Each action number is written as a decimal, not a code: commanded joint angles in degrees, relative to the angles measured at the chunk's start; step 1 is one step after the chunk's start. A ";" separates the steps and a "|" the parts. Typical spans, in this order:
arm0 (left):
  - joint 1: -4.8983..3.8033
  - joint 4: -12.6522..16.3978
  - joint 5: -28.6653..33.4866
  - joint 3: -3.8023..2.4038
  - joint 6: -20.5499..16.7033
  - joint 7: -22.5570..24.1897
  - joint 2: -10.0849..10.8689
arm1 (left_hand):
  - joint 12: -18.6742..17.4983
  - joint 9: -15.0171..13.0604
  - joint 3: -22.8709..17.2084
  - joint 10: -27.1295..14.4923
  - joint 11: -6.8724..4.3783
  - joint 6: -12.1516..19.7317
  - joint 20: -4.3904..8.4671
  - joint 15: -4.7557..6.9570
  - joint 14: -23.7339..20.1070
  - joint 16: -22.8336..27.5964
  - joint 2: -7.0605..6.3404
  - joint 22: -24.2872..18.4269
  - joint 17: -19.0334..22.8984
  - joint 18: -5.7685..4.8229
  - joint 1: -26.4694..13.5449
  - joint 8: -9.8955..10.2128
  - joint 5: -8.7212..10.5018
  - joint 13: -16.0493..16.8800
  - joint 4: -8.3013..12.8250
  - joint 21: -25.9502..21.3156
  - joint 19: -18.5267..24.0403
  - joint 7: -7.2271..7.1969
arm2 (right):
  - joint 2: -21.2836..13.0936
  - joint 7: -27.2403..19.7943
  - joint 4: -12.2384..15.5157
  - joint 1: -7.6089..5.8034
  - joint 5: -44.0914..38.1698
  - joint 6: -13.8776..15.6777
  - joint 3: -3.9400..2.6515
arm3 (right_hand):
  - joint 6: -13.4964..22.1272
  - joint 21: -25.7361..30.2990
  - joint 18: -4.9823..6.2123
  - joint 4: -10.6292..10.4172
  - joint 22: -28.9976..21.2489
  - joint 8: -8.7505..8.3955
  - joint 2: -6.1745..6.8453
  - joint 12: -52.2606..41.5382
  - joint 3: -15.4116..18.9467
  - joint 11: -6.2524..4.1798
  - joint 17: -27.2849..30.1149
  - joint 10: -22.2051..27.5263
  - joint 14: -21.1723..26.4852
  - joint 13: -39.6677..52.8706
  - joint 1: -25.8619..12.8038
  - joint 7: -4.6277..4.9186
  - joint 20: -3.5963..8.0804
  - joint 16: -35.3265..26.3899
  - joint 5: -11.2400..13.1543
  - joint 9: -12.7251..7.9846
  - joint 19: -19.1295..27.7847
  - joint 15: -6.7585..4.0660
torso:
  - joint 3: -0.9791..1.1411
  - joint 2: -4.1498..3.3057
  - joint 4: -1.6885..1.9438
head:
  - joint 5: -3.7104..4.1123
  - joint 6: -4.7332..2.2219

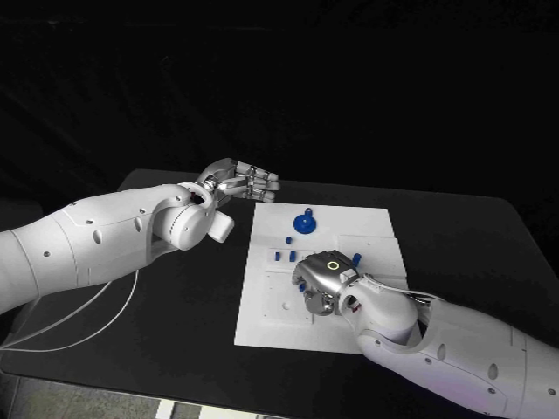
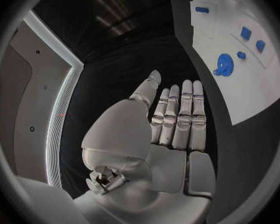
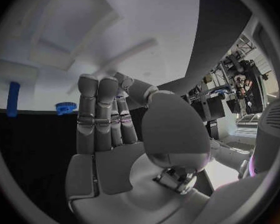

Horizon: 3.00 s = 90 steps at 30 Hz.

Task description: Assemble the parts on the task board

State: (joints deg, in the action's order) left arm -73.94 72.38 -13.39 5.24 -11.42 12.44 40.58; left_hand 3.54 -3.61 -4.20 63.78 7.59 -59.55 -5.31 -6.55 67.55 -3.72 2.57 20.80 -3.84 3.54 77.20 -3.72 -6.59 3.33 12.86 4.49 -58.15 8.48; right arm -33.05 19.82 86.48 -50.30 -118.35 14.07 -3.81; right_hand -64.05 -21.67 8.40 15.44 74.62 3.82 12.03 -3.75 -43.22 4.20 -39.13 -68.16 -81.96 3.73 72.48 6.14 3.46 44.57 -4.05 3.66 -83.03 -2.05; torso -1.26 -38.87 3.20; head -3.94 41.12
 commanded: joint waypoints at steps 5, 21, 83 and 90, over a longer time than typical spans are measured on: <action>-0.05 0.13 -0.01 -0.03 1.07 -0.09 0.02 | -0.05 0.06 0.43 -0.49 0.06 0.74 -0.20 -0.02 -0.47 0.17 0.00 -0.27 -0.01 -0.03 0.40 0.14 0.31 -0.02 -0.09 -0.13 -0.34 -0.06 | -0.57 1.02 0.37 0.14 0.98 2.75 0.07 | 3.06 6.01 0.99 -2.36 -5.03 -0.29 2.34 0.32 11.04 1.19 3.69 5.96 -0.13 -0.39 0.91 -0.97 -0.98 -0.67 -1.45 -0.10 -2.21 0.65 | -0.02 0.06 0.04 | 0.23 -0.16; -0.04 -0.11 -0.01 -0.02 0.89 0.04 0.43 | -0.05 0.05 0.49 -0.48 0.06 1.02 -0.19 0.01 -0.43 0.16 0.01 -0.53 -0.02 -0.01 0.55 0.11 0.29 -0.02 -0.18 -0.10 -0.42 0.01 | -5.62 2.05 6.10 0.09 4.39 4.18 -3.85 | 1.62 6.31 0.52 -3.56 -4.70 -0.29 2.94 0.35 5.79 0.33 4.62 1.55 -0.44 -0.37 -0.34 -0.67 -0.40 0.51 -0.25 -0.08 -3.04 0.10 | -0.01 0.08 -0.17 | 0.92 -0.90; 0.00 0.21 0.08 0.02 1.70 -0.90 0.79 | -0.05 0.05 0.57 -0.61 0.10 1.17 -0.21 -0.03 -0.49 0.17 0.09 -1.06 -0.02 -0.05 0.34 0.11 0.44 -0.02 -0.27 -0.01 -0.44 0.06 | -8.59 -0.25 -2.50 -1.28 13.87 -10.40 -9.81 | -4.04 -0.95 -1.11 -5.76 -5.44 -0.04 -2.40 0.25 9.79 -1.69 4.09 -5.40 -1.06 -0.30 0.50 -0.77 0.27 2.58 1.31 0.10 -3.08 -0.50 | -0.11 0.12 -0.28 | 2.34 -1.46; 0.00 0.25 0.03 0.02 1.71 -1.04 1.01 | -0.05 0.05 0.57 -0.61 0.10 1.17 -0.21 -0.03 -0.49 0.17 0.09 -1.06 -0.02 -0.05 0.34 0.11 0.44 -0.02 -0.27 -0.01 -0.44 0.06 | -8.06 0.37 -2.98 -1.28 12.94 -8.78 -9.46 | -5.93 -1.40 -1.80 -6.42 -5.14 -0.02 -4.85 0.23 11.24 -2.40 3.90 -6.99 -1.07 -0.26 0.33 -1.23 0.95 2.54 1.31 0.18 -3.17 -1.15 | -0.04 0.11 -0.29 | 2.32 -1.42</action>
State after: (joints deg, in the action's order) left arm -73.91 72.49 -13.38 5.30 -10.48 11.27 41.63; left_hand 3.54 -3.61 -3.87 63.56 7.80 -58.80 -5.52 -6.55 67.55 -3.72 2.57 19.79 -3.84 3.53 77.20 -3.72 -6.36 3.33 12.54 4.49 -58.36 8.53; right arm -41.37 20.35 83.45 -51.90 -104.58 5.54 -13.58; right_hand -69.69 -22.75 7.42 8.93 69.43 3.63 7.77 -3.45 -32.26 1.83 -35.19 -74.77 -83.01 3.38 72.72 4.93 4.00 46.86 -2.88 3.70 -83.94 -2.87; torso -1.33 -38.75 2.91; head -1.53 39.67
